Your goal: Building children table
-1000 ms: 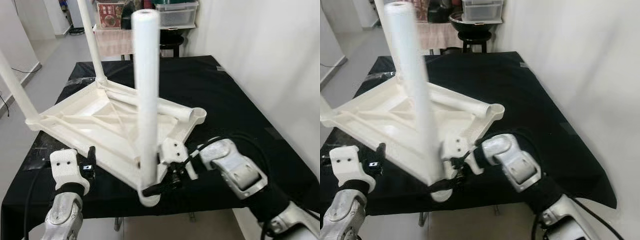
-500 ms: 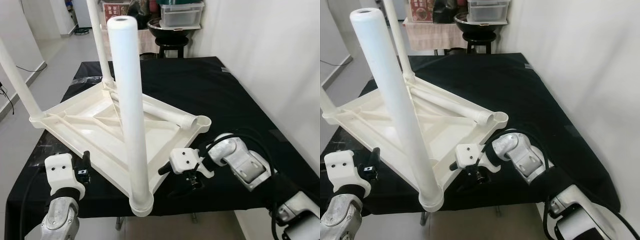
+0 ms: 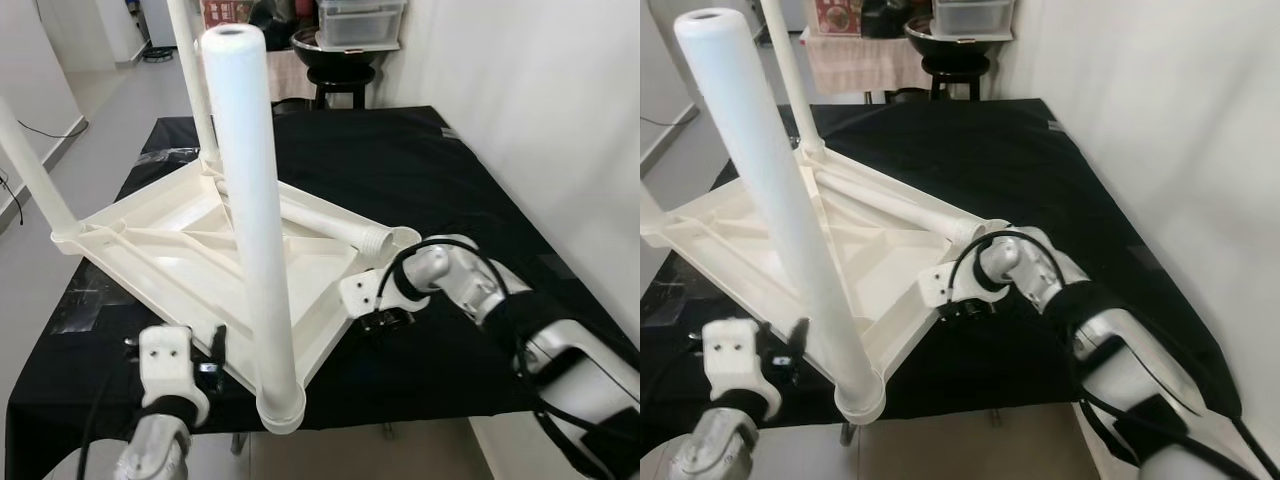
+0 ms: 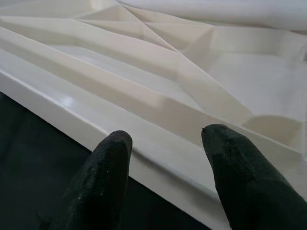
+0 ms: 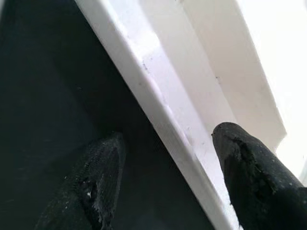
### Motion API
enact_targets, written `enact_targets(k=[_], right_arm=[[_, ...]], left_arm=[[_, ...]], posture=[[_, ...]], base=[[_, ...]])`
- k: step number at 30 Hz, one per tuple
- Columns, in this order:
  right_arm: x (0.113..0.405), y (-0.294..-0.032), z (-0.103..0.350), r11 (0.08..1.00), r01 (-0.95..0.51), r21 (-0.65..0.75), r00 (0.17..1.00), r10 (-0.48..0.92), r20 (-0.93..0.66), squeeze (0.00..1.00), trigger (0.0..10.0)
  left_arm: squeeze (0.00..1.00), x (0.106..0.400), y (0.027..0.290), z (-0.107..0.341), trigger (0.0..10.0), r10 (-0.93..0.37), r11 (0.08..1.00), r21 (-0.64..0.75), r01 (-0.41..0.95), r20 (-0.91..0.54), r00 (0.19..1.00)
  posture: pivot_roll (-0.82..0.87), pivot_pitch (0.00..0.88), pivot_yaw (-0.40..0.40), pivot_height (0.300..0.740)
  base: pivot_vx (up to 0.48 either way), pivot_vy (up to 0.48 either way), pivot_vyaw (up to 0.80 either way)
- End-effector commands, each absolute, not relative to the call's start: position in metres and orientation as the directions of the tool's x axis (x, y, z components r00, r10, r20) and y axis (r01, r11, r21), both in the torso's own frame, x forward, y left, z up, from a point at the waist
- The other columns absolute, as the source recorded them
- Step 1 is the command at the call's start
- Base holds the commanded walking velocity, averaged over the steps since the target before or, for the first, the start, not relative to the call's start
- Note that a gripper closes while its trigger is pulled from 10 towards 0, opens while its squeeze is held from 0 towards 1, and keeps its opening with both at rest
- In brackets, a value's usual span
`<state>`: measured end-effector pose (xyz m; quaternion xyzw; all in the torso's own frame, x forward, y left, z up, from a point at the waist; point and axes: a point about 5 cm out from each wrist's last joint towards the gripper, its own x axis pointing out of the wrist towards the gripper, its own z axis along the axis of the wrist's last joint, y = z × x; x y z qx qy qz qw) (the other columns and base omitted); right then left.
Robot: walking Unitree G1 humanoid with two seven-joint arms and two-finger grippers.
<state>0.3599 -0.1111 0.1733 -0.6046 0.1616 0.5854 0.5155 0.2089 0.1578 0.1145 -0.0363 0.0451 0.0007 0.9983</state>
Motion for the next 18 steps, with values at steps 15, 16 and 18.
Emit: enact_targets(k=[15, 16, 18], right_arm=[[0.361, -0.092, 0.160, -0.710, -0.611, -0.350, 0.264, 0.234, -0.936, 0.00, 0.0], [0.361, -0.092, 0.160, -0.710, -0.611, -0.350, 0.264, 0.234, -0.936, 0.00, 0.0], [0.361, -0.092, 0.159, -0.719, -0.599, -0.353, 0.269, 0.234, -0.934, 0.00, 0.0]], left_arm=[[0.00, 0.195, 0.149, 0.117, 10.0, -0.077, 0.996, -0.056, 0.071, -0.121, 0.990], [0.00, 0.195, 0.149, 0.117, 10.0, -0.077, 0.996, -0.056, 0.071, -0.121, 0.990], [0.00, 0.195, 0.149, 0.117, 10.0, -0.077, 0.996, -0.055, 0.071, -0.120, 0.990]], posture=[[0.02, 0.127, -0.038, 0.740], [0.02, 0.127, -0.038, 0.740], [0.02, 0.127, -0.038, 0.740]], base=[[0.000, 0.000, 0.00], [0.000, 0.000, 0.00], [0.000, 0.000, 0.00]])
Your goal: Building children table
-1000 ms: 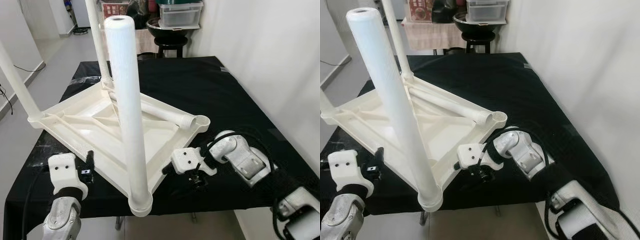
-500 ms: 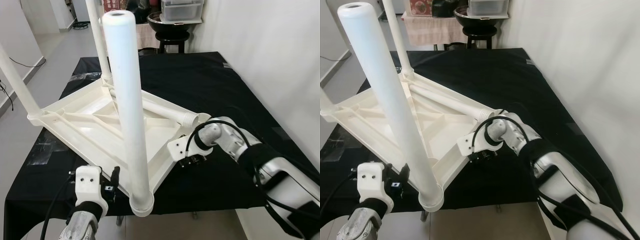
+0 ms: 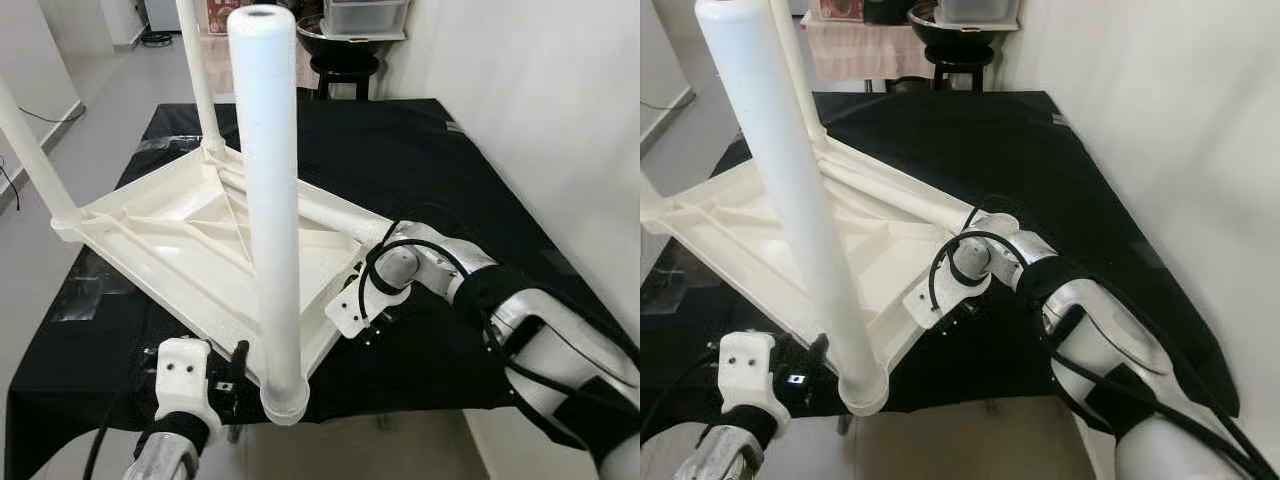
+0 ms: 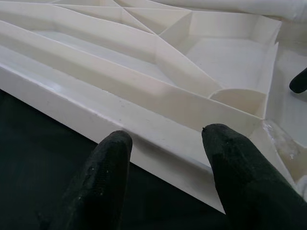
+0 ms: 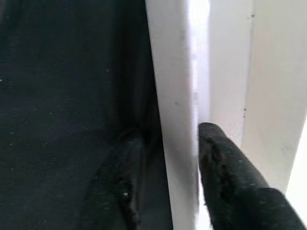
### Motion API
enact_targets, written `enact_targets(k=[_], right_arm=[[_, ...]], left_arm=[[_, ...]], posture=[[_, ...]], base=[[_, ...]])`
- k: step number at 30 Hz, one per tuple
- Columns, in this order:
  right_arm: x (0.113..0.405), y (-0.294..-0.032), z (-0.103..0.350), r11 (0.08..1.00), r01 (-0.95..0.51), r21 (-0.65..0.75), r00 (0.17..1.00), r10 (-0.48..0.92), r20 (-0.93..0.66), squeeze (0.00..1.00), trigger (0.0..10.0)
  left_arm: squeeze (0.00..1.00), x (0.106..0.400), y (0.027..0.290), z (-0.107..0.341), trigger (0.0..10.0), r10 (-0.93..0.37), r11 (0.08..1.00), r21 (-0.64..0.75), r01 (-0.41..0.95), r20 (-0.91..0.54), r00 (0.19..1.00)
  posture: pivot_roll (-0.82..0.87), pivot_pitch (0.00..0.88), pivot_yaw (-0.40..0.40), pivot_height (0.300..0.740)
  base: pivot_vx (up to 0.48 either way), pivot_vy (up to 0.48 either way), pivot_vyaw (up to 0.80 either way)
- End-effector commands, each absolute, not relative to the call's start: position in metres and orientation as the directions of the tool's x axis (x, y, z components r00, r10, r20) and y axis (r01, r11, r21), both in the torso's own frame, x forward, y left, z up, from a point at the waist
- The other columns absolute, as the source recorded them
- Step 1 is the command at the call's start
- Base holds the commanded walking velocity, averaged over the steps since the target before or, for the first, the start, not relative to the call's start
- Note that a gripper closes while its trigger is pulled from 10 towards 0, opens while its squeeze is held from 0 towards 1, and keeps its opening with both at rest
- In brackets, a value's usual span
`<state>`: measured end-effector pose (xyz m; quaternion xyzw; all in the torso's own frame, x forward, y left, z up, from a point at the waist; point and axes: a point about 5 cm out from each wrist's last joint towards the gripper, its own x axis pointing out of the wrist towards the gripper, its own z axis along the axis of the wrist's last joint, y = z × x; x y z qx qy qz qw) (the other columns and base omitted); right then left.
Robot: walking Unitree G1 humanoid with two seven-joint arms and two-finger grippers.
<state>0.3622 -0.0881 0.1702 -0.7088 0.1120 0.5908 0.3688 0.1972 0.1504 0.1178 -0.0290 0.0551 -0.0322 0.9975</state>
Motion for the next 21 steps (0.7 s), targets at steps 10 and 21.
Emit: enact_targets(k=[10, 21], right_arm=[[0.361, -0.090, 0.153, -0.733, -0.563, -0.380, 0.297, 0.250, -0.922, 0.00, 0.0], [0.381, -0.131, 0.166, -0.339, -0.813, -0.472, 0.397, 0.271, -0.877, 0.00, 0.0]], left_arm=[[0.00, 0.198, 0.150, 0.121, 10.0, -0.068, 0.997, -0.035, 0.065, -0.103, 0.992], [0.00, 0.205, 0.162, 0.127, 10.0, -0.039, 0.999, -0.011, 0.038, -0.075, 0.996]], posture=[[0.02, 0.116, -0.041, 0.740], [0.00, 0.106, -0.028, 0.740]], base=[[0.000, 0.000, 0.00], [0.000, 0.000, 0.00]])
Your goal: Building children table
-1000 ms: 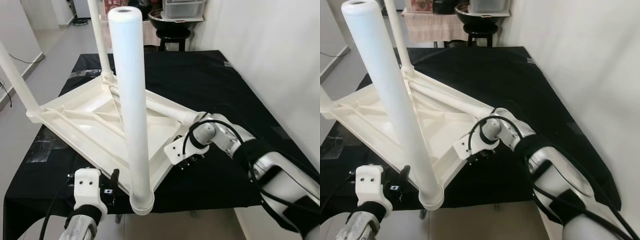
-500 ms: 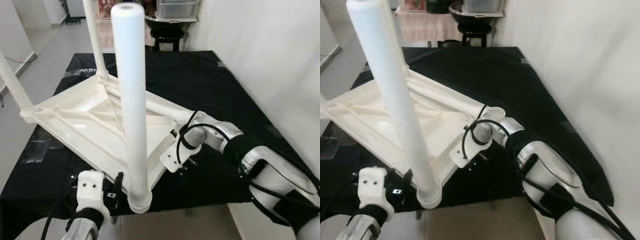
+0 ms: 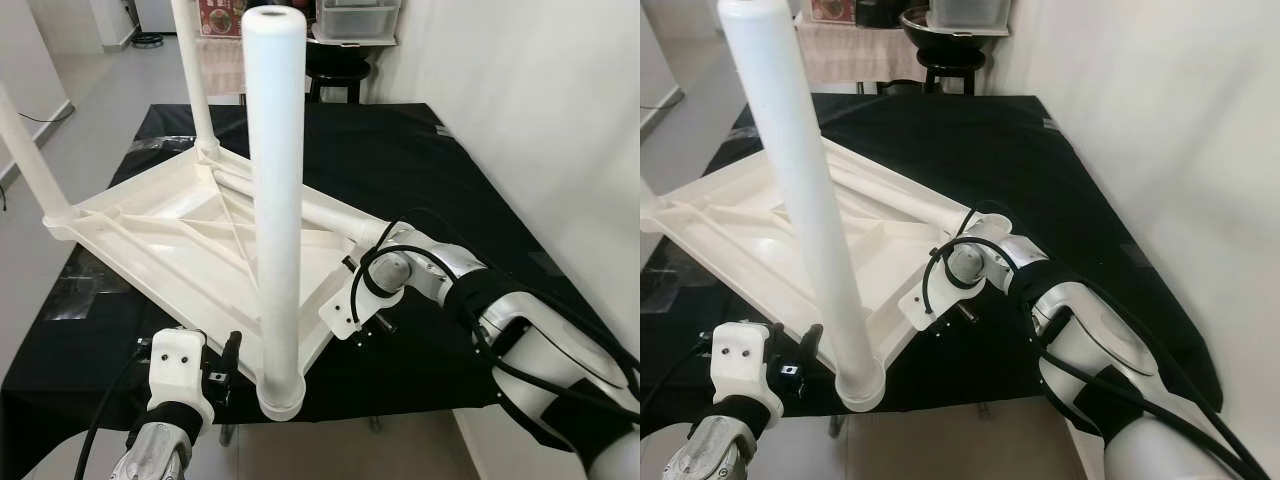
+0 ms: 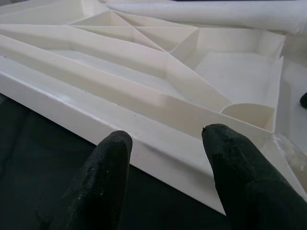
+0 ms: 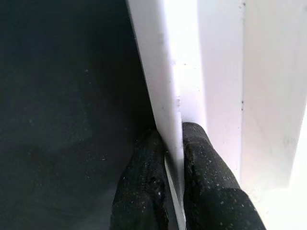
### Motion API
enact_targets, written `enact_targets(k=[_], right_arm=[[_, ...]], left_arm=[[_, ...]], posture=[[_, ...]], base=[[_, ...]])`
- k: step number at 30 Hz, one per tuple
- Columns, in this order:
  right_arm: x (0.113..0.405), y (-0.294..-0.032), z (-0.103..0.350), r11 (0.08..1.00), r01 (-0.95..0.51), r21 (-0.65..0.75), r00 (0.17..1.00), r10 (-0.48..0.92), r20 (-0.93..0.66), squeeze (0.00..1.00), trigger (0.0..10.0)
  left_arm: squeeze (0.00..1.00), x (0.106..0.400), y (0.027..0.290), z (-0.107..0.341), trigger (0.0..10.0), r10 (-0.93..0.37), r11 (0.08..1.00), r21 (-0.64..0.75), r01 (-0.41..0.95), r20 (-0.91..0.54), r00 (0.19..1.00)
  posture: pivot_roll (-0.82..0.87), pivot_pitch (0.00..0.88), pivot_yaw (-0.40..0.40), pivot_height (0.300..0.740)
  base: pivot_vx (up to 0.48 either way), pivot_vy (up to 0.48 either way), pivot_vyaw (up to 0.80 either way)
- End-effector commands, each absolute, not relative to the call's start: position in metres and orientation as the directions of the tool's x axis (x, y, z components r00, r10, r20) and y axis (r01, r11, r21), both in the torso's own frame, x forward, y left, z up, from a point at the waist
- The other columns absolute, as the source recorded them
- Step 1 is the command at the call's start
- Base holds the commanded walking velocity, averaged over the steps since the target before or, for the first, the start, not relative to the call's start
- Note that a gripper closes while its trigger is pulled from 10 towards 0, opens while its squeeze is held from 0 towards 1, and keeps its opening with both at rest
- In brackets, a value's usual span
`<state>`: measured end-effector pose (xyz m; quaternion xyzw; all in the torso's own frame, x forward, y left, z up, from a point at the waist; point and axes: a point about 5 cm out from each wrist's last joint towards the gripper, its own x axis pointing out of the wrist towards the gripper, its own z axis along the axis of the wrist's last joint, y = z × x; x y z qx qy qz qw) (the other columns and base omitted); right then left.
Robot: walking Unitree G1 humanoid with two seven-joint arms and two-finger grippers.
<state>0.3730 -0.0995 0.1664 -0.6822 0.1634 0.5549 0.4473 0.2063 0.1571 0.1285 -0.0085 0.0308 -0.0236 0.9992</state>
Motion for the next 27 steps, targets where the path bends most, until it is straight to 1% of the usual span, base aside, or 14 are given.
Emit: enact_targets(k=[1, 2, 4, 7, 9, 10, 12, 14, 15, 19, 21, 22, 25, 27], right_arm=[[0.381, -0.131, 0.166, -0.339, -0.813, -0.472, 0.397, 0.271, -0.877, 0.00, 0.0], [0.381, -0.131, 0.166, -0.339, -0.813, -0.472, 0.397, 0.271, -0.877, 0.00, 0.0], [0.382, -0.172, 0.175, -0.197, -0.876, -0.440, 0.397, 0.222, -0.890, 0.00, 0.0], [0.382, -0.172, 0.175, -0.197, -0.876, -0.440, 0.397, 0.222, -0.890, 0.00, 0.0], [0.373, -0.198, 0.178, -0.181, -0.920, -0.348, 0.308, 0.214, -0.927, 0.00, 0.0], [0.373, -0.198, 0.178, -0.181, -0.920, -0.348, 0.308, 0.214, -0.927, 0.00, 0.0], [0.361, -0.211, 0.179, -0.220, -0.947, -0.234, 0.183, 0.227, -0.957, 0.00, 0.0], [0.354, -0.215, 0.179, -0.250, -0.951, -0.182, 0.124, 0.232, -0.965, 0.00, 0.0], [0.354, -0.215, 0.179, -0.250, -0.951, -0.182, 0.124, 0.232, -0.965, 0.00, 0.0], [0.340, -0.214, 0.181, -0.292, -0.952, -0.093, 0.006, 0.286, -0.958, 0.00, 0.0], [0.338, -0.214, 0.181, -0.300, -0.950, -0.085, -0.006, 0.292, -0.956, 0.00, 0.0], [0.334, -0.197, 0.180, -0.312, -0.944, -0.106, -0.020, 0.376, -0.926, 0.00, 0.0], [0.330, -0.190, 0.181, -0.317, -0.942, -0.111, -0.031, 0.412, -0.911, 0.00, 0.0], [0.337, -0.152, 0.177, -0.282, -0.928, -0.244, 0.048, 0.559, -0.828, 0.00, 0.0]], left_arm=[[0.00, 0.205, 0.162, 0.127, 10.0, -0.039, 0.999, -0.011, 0.038, -0.075, 0.996], [0.00, 0.205, 0.162, 0.127, 10.0, -0.039, 0.999, -0.011, 0.038, -0.075, 0.996], [0.00, 0.208, 0.164, 0.128, 10.0, -0.041, 0.999, -0.005, 0.041, -0.070, 0.997], [0.00, 0.208, 0.164, 0.128, 10.0, -0.041, 0.999, -0.005, 0.041, -0.070, 0.997], [0.00, 0.210, 0.163, 0.128, 10.0, -0.050, 0.999, -0.002, 0.050, -0.068, 0.996], [0.00, 0.210, 0.163, 0.128, 10.0, -0.050, 0.999, -0.002, 0.050, -0.068, 0.996], [0.00, 0.210, 0.162, 0.129, 10.0, -0.053, 0.999, -0.001, 0.053, -0.066, 0.996], [0.00, 0.210, 0.162, 0.129, 10.0, -0.052, 0.999, -0.001, 0.052, -0.066, 0.996], [0.00, 0.210, 0.162, 0.129, 10.0, -0.052, 0.999, -0.001, 0.052, -0.066, 0.996], [0.00, 0.210, 0.163, 0.128, 10.0, -0.049, 0.999, 0.001, 0.049, -0.068, 0.997], [0.00, 0.210, 0.163, 0.128, 10.0, -0.048, 0.999, 0.001, 0.048, -0.068, 0.997], [0.00, 0.211, 0.163, 0.128, 10.0, -0.050, 0.999, 0.000, 0.050, -0.068, 0.996], [0.00, 0.212, 0.163, 0.127, 10.0, -0.051, 0.999, 0.000, 0.051, -0.068, 0.996], [0.00, 0.215, 0.160, 0.128, 10.0, -0.062, 0.998, -0.002, 0.062, -0.063, 0.996]], posture=[[0.00, 0.106, -0.028, 0.740], [0.00, 0.106, -0.028, 0.740], [-0.01, 0.107, -0.015, 0.740], [-0.01, 0.107, -0.015, 0.740], [-0.02, 0.108, -0.013, 0.740], [-0.02, 0.108, -0.013, 0.740], [-0.01, 0.106, -0.014, 0.740], [-0.01, 0.106, -0.014, 0.740], [-0.01, 0.106, -0.014, 0.740], [-0.01, 0.101, -0.018, 0.740], [-0.01, 0.101, -0.018, 0.740], [-0.01, 0.100, -0.017, 0.740], [-0.01, 0.100, -0.017, 0.740], [-0.03, 0.094, -0.009, 0.740]], base=[[0.000, 0.000, 0.00], [0.000, 0.000, 0.00], [0.000, 0.000, 0.00], [0.000, 0.000, 0.00], [0.000, 0.000, 0.00], [0.000, 0.000, 0.00], [0.000, 0.000, 0.00], [0.000, 0.000, 0.00], [0.000, 0.000, 0.00], [0.000, 0.000, 0.00], [0.000, 0.000, 0.00], [0.000, 0.000, 0.00], [0.000, 0.000, 0.00], [0.000, 0.000, 0.00]])
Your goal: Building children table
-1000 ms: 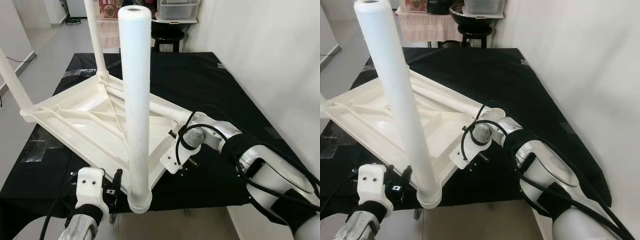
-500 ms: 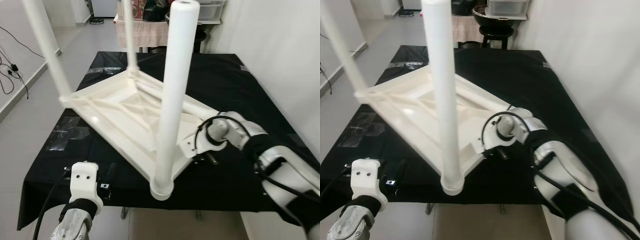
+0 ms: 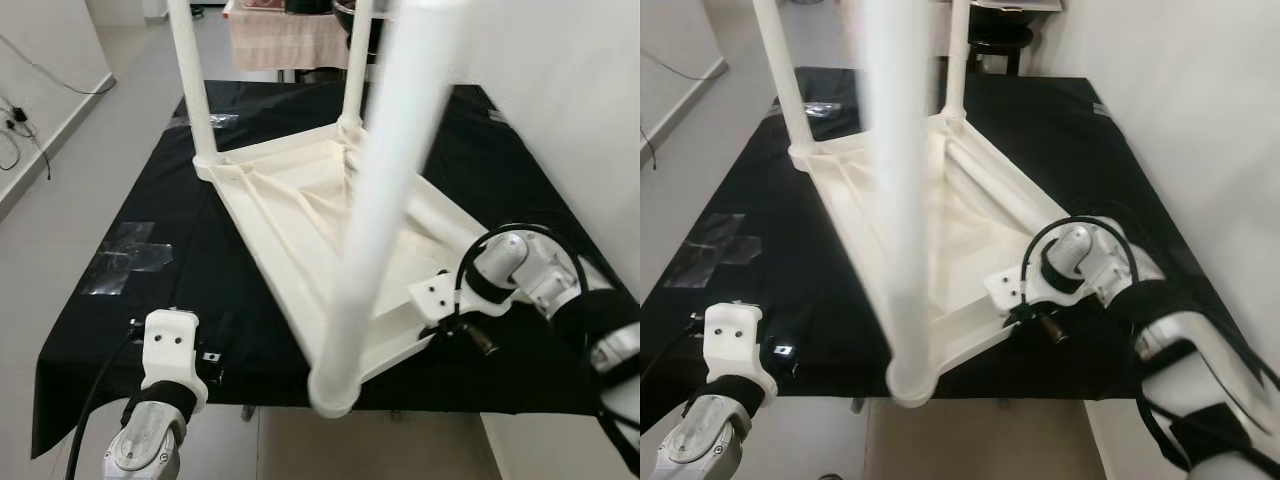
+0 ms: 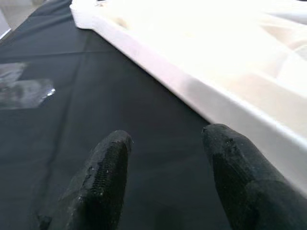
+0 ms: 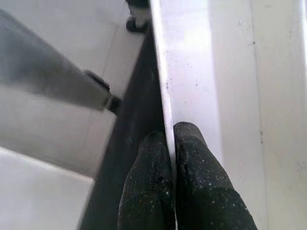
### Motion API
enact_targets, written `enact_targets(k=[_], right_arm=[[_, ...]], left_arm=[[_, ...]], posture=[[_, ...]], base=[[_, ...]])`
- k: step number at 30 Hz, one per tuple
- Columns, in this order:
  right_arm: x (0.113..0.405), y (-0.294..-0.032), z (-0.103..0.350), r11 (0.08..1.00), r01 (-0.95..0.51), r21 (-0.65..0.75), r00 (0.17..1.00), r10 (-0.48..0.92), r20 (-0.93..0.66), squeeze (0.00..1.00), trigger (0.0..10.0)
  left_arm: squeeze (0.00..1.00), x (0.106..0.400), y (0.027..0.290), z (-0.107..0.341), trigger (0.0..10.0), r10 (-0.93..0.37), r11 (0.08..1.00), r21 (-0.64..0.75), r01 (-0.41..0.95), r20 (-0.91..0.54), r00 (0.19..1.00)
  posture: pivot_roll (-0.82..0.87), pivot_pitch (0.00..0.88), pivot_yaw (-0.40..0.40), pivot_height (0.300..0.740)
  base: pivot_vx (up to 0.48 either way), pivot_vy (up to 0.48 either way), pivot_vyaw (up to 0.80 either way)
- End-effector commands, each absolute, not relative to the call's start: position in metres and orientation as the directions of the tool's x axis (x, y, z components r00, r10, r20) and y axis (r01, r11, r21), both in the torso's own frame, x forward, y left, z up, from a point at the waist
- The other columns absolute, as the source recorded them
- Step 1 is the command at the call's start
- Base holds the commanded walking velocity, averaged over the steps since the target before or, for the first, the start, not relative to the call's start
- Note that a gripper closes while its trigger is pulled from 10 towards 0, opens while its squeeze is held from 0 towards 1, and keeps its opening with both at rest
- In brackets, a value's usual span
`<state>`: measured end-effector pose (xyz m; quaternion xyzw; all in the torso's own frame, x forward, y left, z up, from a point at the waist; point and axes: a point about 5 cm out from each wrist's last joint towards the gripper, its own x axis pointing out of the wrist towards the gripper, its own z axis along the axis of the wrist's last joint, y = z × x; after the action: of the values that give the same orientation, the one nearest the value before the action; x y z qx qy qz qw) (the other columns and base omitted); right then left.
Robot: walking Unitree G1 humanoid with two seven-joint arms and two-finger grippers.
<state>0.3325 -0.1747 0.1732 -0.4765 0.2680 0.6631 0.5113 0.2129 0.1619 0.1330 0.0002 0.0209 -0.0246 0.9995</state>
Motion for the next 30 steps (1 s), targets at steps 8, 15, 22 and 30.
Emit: enact_targets(k=[8, 15, 22, 30], right_arm=[[0.347, -0.057, 0.176, -0.110, -0.874, -0.473, 0.218, 0.782, -0.584, 0.00, 10.0], [0.358, -0.017, 0.177, 0.054, -0.816, -0.576, 0.403, 0.768, -0.498, 0.00, 10.0], [0.351, 0.004, 0.183, 0.056, -0.820, -0.569, 0.357, 0.828, -0.433, 0.00, 10.0], [0.347, 0.014, 0.187, 0.077, -0.854, -0.514, 0.300, 0.881, -0.366, 1.00, 10.0]], left_arm=[[0.00, 0.218, 0.159, 0.129, 10.0, -0.068, 0.998, 0.000, 0.068, -0.057, 0.996], [0.00, 0.215, 0.159, 0.129, 10.0, -0.058, 0.998, 0.004, 0.058, -0.058, 0.997], [0.00, 0.214, 0.161, 0.129, 10.0, -0.032, 0.999, 0.021, 0.033, -0.058, 0.998], [0.00, 0.205, 0.213, 0.131, 10.0, 0.325, 0.943, 0.092, -0.321, -0.032, 0.945]], posture=[[-0.02, 0.094, -0.006, 0.740], [-0.01, 0.100, -0.015, 0.740], [0.00, 0.101, -0.015, 0.740], [0.00, 0.098, -0.012, 0.740]], base=[[0.000, 0.000, 0.00], [0.000, 0.000, 0.00], [0.000, 0.000, 0.00], [0.000, 0.000, 0.00]])
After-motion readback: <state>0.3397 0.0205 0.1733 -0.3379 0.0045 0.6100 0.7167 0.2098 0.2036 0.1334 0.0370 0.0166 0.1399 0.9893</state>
